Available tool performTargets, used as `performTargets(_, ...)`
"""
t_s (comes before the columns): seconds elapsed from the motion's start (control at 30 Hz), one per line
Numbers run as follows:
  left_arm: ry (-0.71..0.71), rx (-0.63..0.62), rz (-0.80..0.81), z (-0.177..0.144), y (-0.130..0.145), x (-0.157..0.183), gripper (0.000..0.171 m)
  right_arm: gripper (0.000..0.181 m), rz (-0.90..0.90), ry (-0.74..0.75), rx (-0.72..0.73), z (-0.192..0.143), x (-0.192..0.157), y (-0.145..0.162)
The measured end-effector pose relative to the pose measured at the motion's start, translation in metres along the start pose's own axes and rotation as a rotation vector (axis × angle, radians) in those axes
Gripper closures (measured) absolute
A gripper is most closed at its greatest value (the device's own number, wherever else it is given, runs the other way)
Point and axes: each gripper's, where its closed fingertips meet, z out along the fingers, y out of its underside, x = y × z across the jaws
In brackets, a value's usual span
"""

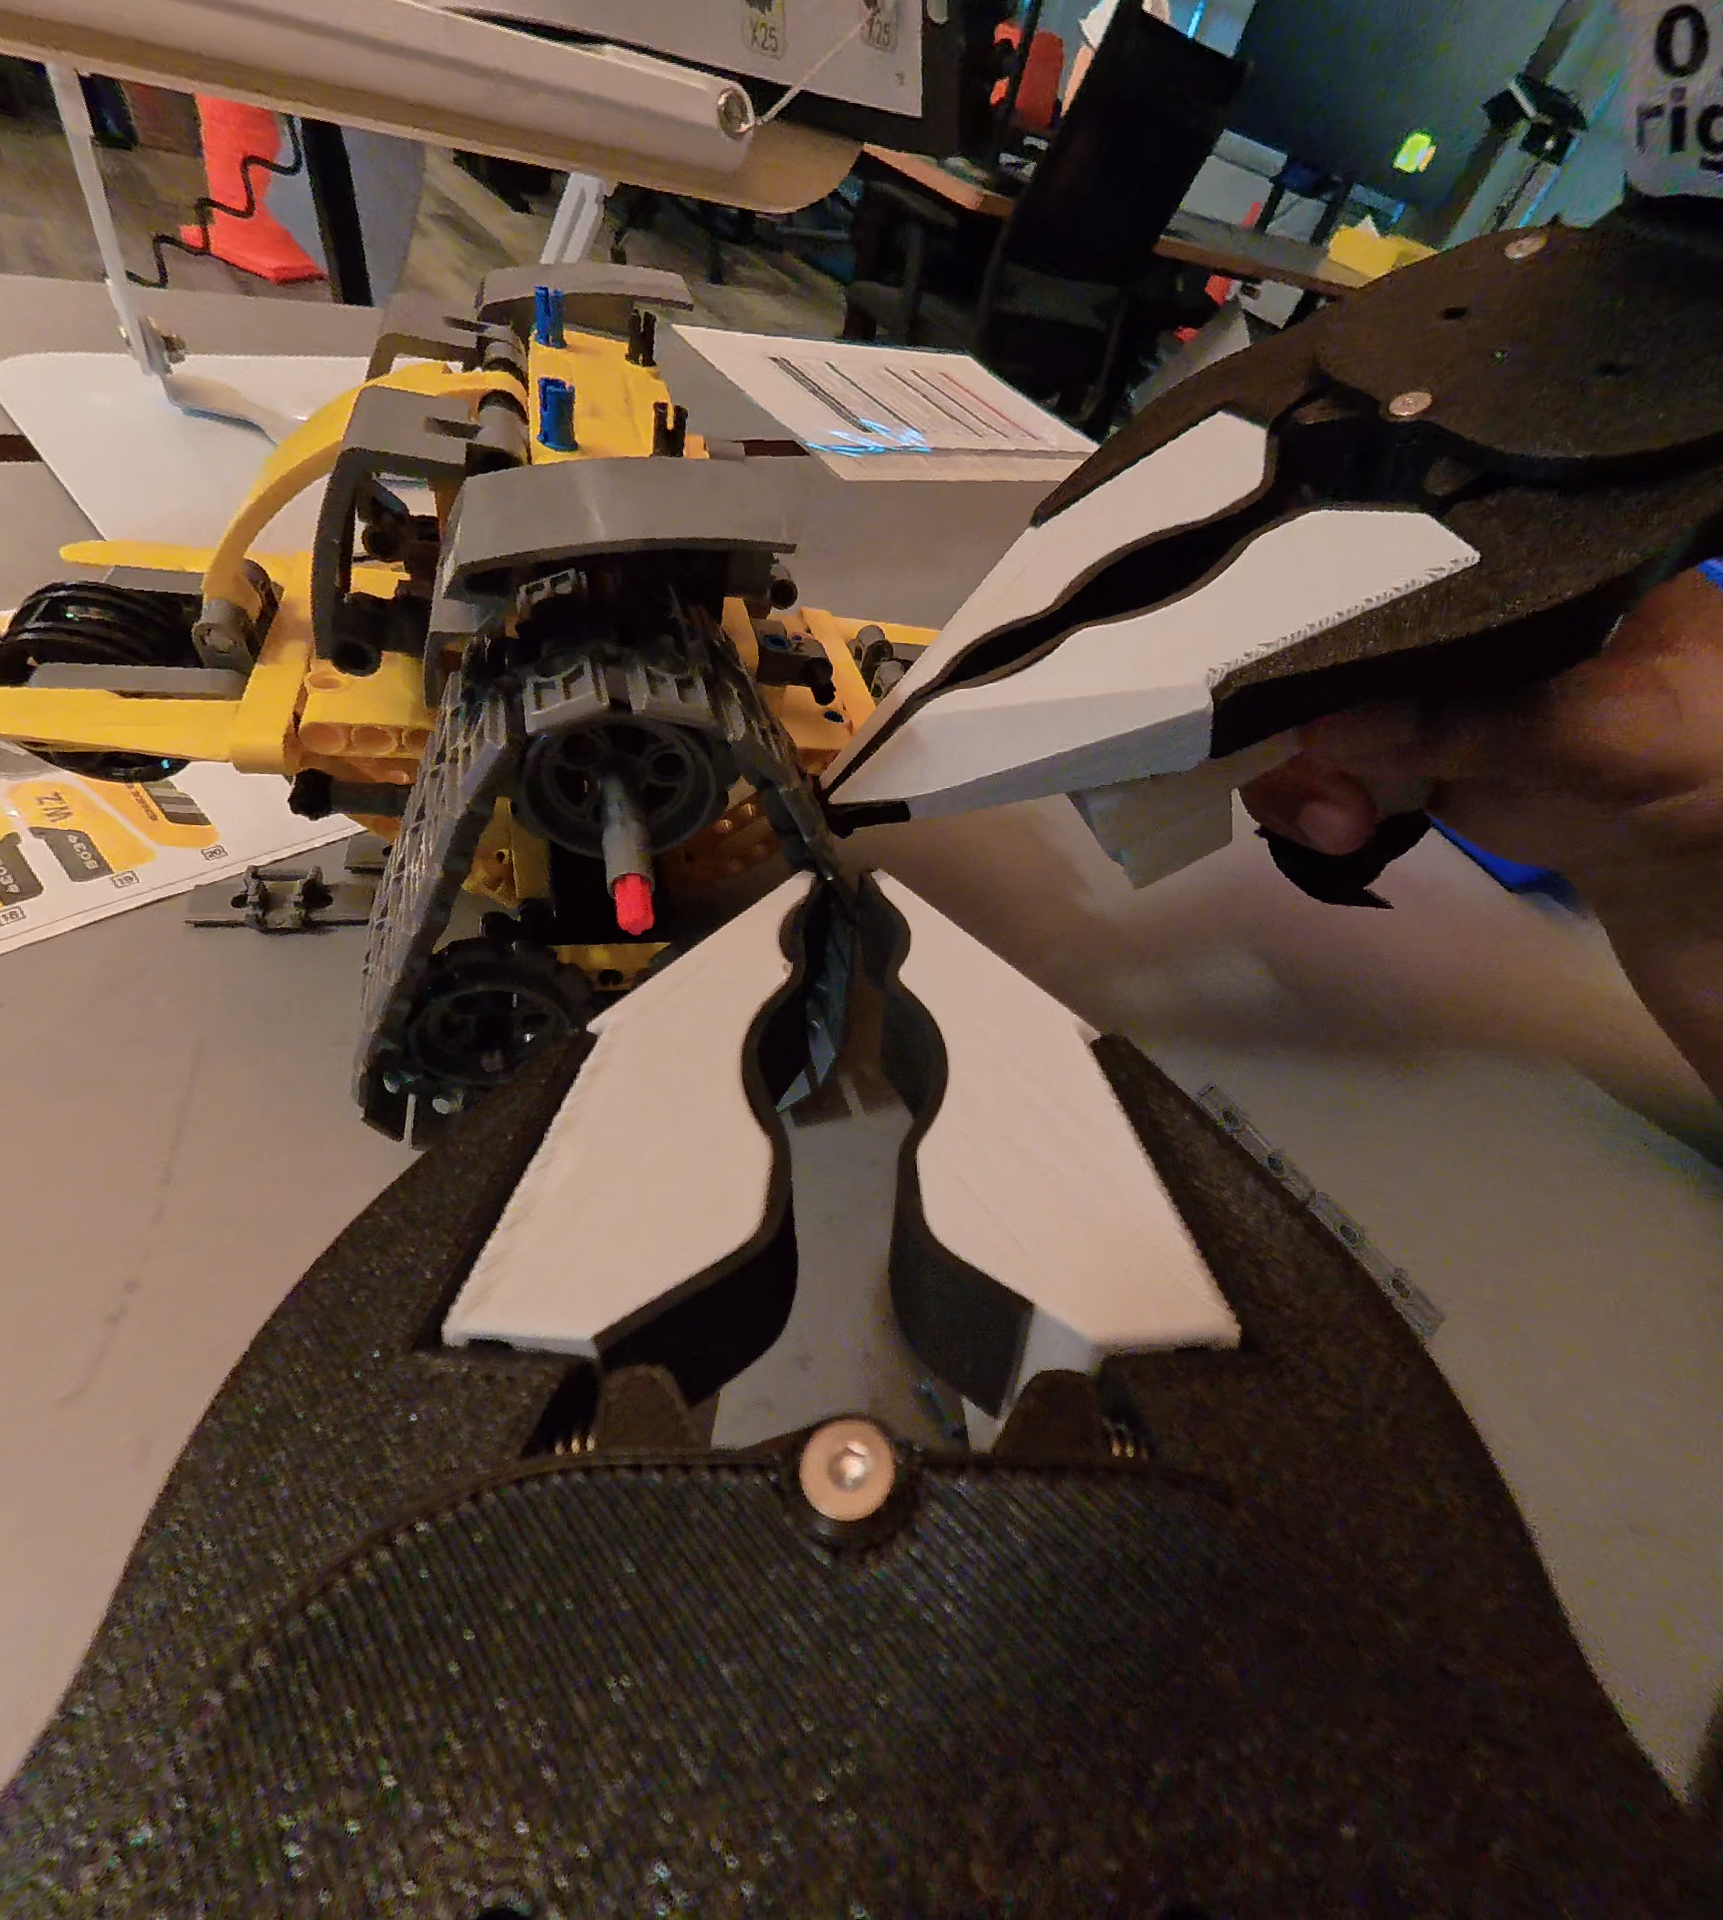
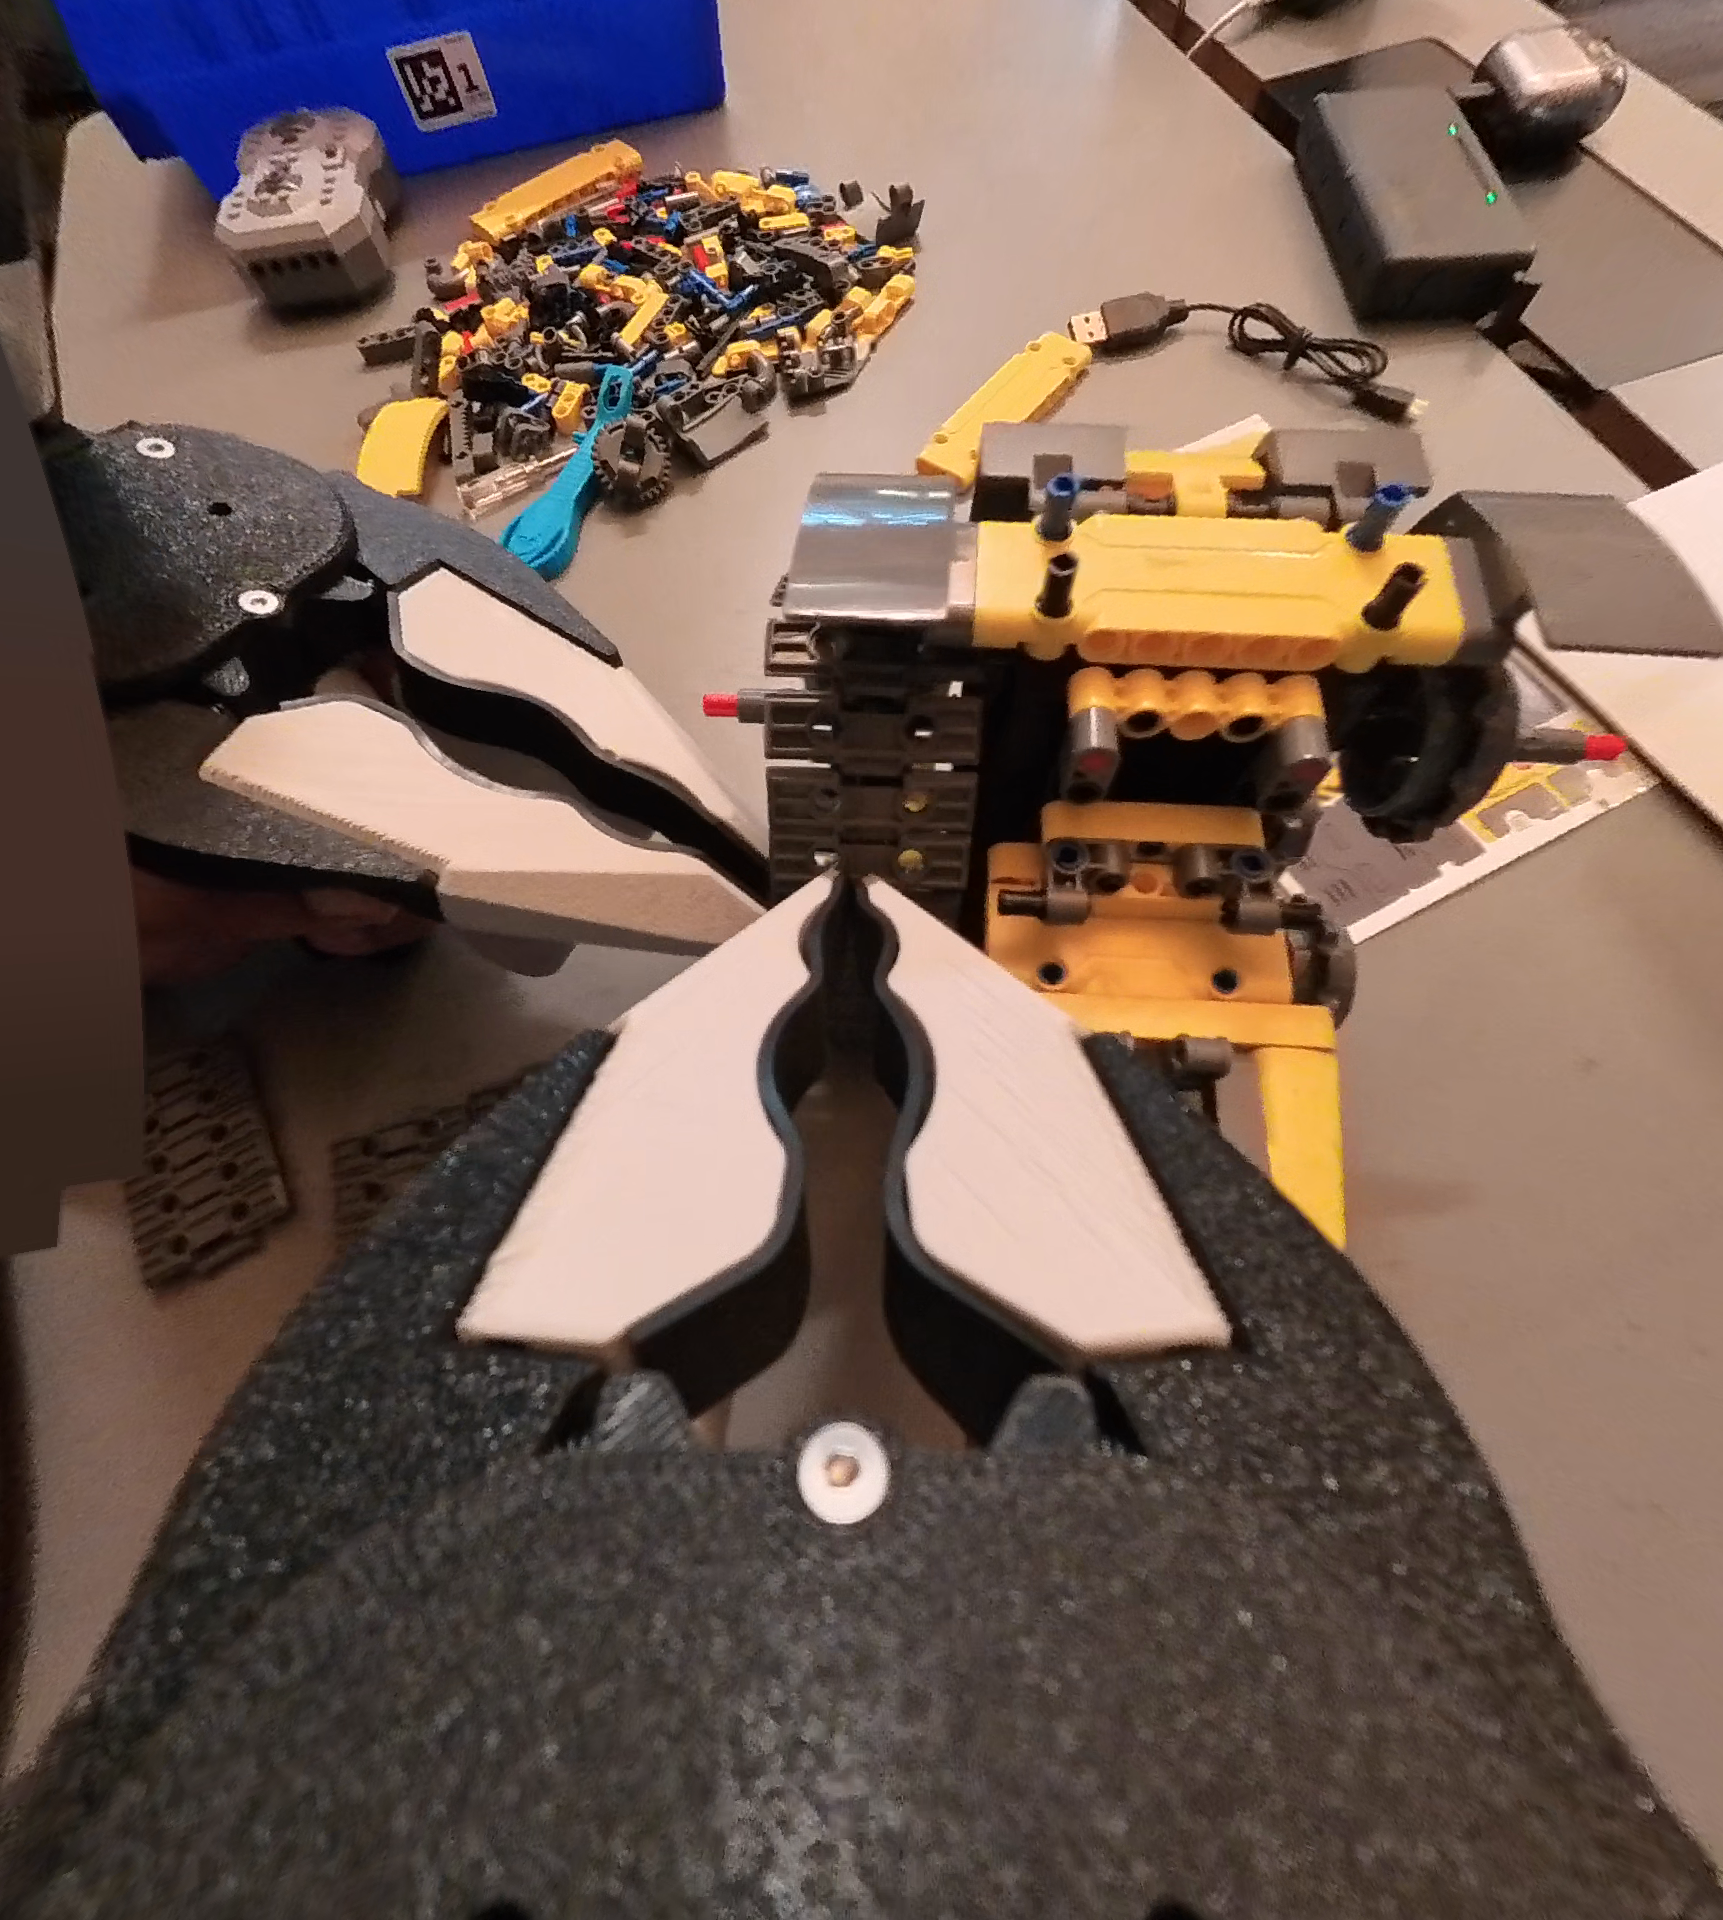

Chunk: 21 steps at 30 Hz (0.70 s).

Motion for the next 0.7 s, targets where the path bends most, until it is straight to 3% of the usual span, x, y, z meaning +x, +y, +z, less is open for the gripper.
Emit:
performTargets(0.27,-0.007,-0.004,0.023,0.0004,0.0002,0.0003,0.17,0.181,-0.01,0.012,-0.012,0.0002,0.0005,0.0004)
performTargets(0.7,0.045,0.008,-0.067,-0.0008,-0.0006,0.0005,0.168,0.181,-0.036,0.034,0.006,0.001,0.0004,-0.0012)
